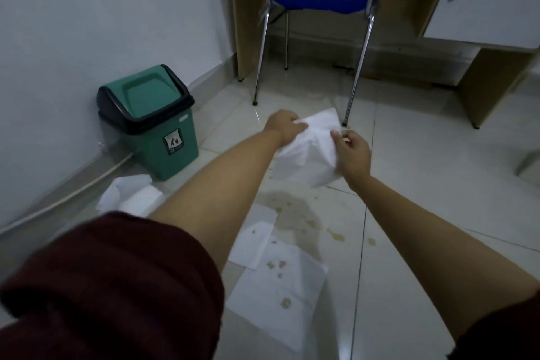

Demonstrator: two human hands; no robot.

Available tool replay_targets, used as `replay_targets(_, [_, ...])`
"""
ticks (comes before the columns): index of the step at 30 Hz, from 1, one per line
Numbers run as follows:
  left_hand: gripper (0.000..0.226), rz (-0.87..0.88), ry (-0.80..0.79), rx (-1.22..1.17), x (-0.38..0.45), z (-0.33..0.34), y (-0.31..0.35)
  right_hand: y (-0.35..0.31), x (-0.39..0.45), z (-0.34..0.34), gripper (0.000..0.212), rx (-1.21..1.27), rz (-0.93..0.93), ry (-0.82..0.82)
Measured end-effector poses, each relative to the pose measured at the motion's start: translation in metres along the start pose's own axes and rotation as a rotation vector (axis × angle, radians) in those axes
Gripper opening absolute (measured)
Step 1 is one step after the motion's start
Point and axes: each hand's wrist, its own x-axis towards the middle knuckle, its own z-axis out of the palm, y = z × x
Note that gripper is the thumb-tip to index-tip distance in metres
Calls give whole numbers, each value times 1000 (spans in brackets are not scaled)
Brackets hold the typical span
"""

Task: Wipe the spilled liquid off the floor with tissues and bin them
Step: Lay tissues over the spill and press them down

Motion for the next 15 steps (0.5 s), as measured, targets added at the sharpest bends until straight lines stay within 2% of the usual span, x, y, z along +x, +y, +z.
replay_targets(3, [33,-100,-14,-31,-16,41,-32,39,-12,-3,29,-138,-3,-83])
replay_targets(10, [40,-243,-198,-2,-33,92,-94,100,-36,-1,25,-305,60,-275])
replay_targets(15, [37,-361,-332,-70,-41,117,-123,135,-42,-4,26,-403,123,-324])
